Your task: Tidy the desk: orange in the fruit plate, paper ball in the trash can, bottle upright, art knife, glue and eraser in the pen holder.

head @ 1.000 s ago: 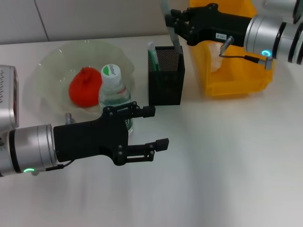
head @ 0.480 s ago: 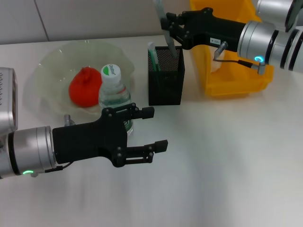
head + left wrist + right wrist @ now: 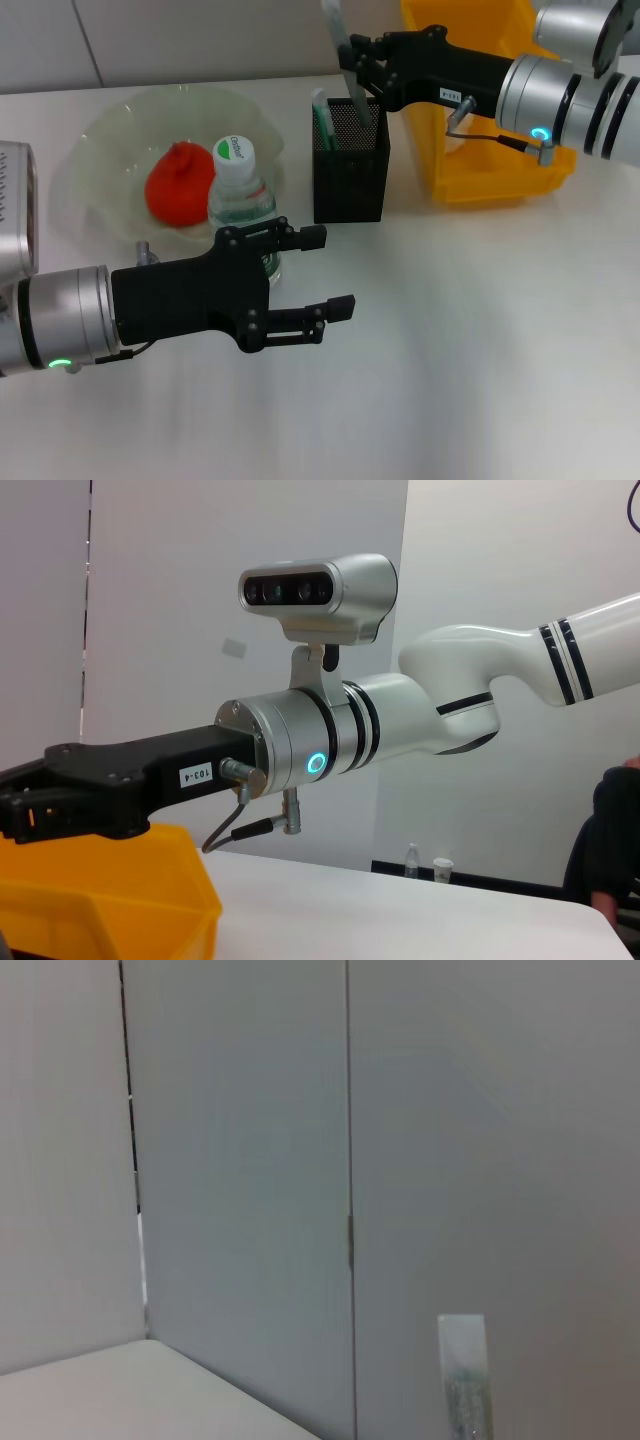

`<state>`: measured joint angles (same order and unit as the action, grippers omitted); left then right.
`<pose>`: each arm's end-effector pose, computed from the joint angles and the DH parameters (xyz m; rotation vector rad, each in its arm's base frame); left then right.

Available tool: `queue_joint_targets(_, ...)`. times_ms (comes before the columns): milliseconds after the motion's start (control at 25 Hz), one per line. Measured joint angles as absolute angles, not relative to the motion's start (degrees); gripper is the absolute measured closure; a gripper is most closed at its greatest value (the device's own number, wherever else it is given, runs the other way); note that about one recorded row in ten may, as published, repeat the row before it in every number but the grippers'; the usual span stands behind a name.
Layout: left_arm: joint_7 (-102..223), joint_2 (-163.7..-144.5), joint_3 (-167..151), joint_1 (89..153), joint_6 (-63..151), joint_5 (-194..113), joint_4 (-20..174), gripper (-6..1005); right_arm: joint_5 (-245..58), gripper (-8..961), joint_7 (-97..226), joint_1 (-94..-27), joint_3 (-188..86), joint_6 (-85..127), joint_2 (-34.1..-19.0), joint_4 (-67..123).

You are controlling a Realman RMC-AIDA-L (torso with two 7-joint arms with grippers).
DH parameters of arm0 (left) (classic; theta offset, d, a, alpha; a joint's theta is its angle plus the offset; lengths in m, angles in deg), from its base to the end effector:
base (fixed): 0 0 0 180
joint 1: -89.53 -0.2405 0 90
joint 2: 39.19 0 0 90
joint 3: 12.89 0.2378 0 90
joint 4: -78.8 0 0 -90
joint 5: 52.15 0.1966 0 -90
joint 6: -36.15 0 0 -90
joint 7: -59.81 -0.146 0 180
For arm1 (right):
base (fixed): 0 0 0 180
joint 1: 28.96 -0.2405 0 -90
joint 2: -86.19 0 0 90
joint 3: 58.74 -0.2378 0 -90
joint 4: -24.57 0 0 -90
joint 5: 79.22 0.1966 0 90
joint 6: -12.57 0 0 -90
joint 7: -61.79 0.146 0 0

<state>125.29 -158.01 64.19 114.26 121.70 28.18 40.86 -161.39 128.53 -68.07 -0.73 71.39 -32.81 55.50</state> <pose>-0.1875 0.2796 -0.0397 -2.8523 -0.2246 -0.9798 0.1812 0.4007 -0.0039 -2.3617 0.4145 0.7583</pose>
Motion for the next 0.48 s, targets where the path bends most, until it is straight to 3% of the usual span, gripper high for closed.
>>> queue_joint_targets(480,125.27,-158.01,64.19,114.65,121.67,28.18,41.61,197,-161.3,828,128.53,-68.03,-0.27,69.94,-32.81,54.28)
